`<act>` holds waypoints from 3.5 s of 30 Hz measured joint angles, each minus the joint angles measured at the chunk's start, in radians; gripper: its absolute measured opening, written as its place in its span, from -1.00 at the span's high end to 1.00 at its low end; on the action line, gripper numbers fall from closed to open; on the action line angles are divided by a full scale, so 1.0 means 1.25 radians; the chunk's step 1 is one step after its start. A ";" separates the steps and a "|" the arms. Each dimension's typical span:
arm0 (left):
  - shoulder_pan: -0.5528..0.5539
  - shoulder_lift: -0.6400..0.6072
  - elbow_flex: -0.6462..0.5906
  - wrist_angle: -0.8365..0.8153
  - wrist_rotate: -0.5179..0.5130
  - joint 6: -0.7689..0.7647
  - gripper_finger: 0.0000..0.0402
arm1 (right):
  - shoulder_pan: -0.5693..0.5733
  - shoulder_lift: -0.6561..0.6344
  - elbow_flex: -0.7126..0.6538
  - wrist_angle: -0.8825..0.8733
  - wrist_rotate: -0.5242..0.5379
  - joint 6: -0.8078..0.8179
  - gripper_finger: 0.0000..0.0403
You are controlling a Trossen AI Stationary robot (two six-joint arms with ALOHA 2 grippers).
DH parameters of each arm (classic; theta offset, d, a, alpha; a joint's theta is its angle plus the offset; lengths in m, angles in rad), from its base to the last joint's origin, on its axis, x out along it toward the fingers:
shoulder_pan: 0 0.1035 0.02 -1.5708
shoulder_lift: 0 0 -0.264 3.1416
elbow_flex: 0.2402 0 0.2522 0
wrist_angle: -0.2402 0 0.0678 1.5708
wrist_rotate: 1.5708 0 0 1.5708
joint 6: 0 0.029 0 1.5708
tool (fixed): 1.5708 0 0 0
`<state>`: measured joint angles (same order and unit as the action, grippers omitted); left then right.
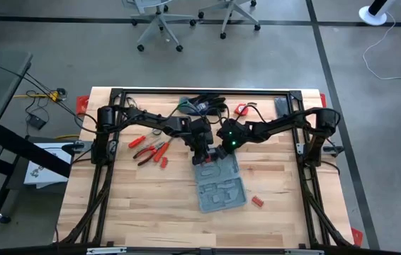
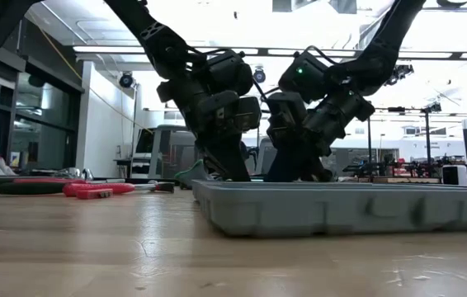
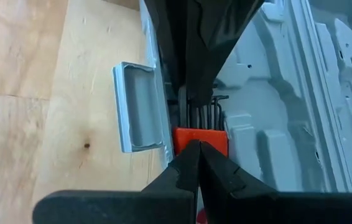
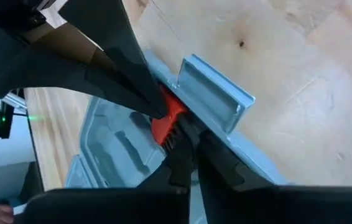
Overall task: Prefit tool cases
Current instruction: Put the set of hex keys into the tool case
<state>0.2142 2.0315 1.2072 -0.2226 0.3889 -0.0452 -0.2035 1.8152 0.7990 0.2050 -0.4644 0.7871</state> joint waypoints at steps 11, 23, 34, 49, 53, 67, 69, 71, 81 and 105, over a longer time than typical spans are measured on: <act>0.002 -0.054 0.000 0.005 0.001 0.004 1.00 | 0.001 -0.065 0.005 -0.037 -0.045 0.000 1.00; 0.003 -0.097 0.007 -0.001 0.023 0.005 1.00 | 0.015 -0.068 0.005 -0.064 -0.071 0.040 1.00; 0.014 -0.119 0.009 -0.052 0.039 0.032 1.00 | 0.017 -0.073 -0.098 0.240 -0.103 0.186 1.00; -0.019 -0.125 0.009 -0.016 0.077 0.046 1.00 | 0.044 -0.072 -0.220 0.409 0.004 0.347 1.00; -0.030 -0.124 0.009 -0.015 0.074 0.046 1.00 | 0.046 -0.072 -0.184 0.301 0.008 0.289 1.00; -0.062 -0.082 0.004 -0.019 0.051 0.036 1.00 | 0.055 -0.073 -0.184 0.391 0.019 0.297 1.00; -0.054 -0.106 0.004 -0.019 0.047 0.034 1.00 | 0.055 -0.073 -0.184 0.390 0.021 0.306 1.00; -0.045 -0.128 0.004 -0.028 0.034 0.034 1.00 | 0.057 -0.073 -0.184 0.393 0.022 0.306 1.00; -0.033 -0.139 0.005 -0.065 0.028 0.059 1.00 | 0.078 -0.037 -0.184 0.358 0.044 0.306 1.00; -0.078 -0.045 0.004 -0.032 0.028 0.049 1.00 | 0.087 -0.023 -0.184 0.360 0.055 0.304 1.00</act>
<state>0.1165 1.9749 1.2122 -0.2627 0.4243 0.0156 -0.0953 1.7858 0.5688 0.6552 -0.3952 1.1675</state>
